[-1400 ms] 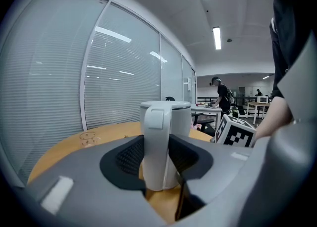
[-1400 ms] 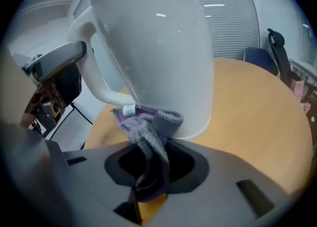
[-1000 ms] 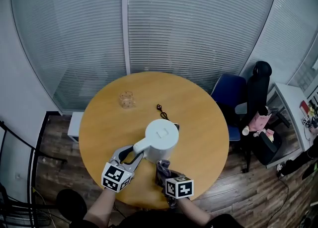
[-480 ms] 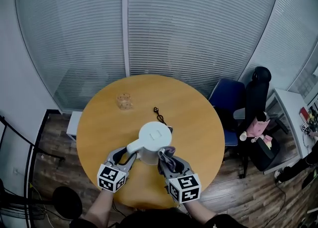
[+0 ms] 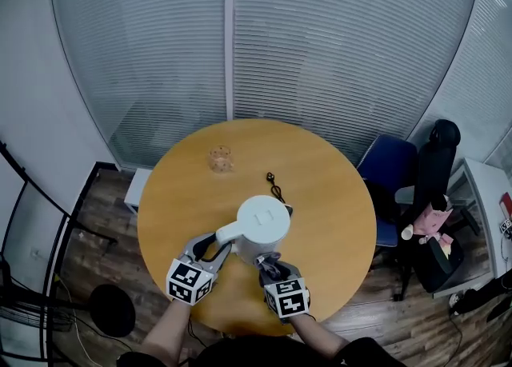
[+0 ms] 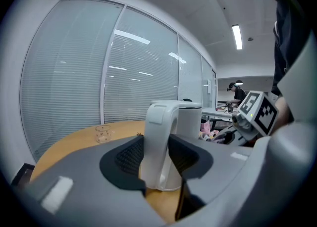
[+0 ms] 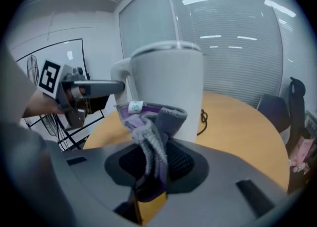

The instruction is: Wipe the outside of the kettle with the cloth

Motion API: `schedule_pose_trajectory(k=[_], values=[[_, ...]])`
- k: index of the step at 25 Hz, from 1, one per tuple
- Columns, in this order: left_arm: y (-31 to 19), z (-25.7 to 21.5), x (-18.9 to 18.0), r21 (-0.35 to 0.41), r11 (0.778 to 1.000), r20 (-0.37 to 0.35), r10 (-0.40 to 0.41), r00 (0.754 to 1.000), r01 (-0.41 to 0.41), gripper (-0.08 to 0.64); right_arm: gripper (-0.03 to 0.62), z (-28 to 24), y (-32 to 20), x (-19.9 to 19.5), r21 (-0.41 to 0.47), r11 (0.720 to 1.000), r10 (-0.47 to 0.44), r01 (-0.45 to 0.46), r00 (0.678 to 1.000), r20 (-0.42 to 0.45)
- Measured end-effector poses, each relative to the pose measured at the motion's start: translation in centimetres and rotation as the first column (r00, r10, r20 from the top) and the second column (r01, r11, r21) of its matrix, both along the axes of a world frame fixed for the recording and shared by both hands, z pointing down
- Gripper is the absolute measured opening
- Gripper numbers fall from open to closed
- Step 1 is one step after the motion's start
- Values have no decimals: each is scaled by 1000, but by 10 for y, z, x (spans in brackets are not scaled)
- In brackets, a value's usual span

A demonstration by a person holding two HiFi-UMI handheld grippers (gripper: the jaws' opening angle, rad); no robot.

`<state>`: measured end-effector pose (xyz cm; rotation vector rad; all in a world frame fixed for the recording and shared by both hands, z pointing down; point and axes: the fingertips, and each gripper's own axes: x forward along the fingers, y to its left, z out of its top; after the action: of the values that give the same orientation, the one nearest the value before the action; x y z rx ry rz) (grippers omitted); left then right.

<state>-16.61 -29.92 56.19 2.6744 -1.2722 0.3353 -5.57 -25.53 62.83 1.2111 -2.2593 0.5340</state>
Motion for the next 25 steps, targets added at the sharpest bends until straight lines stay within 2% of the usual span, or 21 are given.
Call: schedule_pose_trajectory(k=[4,9,12,16,19,25], values=[[4,1,1,0,1000,2,-6,1000,6,164,97,41,0,-4,-125,992,-21,18,1000,-22],[5,3,2,-5,1000,9,-16,1000,16,163,97,80,0,0,-279,960,16,-22,1000,-21],[6,4,3,-8,1000,13,-19,1000,19,163,97,82,-1,1,-315,949,32,-31,999,-4],[7,4,2,-9,999,13,-31,999,31,163,97,76,5,7,-310,951,30,-20,999,26],[7,4,2,-14,999,14,-34,999,34,163,97,64,12,25,-306,951,75,-51,995,68],[6,5,0,-11,998,5,-58,998,59,163,97,-8,0,59,-174,976,165,-129,963,214]])
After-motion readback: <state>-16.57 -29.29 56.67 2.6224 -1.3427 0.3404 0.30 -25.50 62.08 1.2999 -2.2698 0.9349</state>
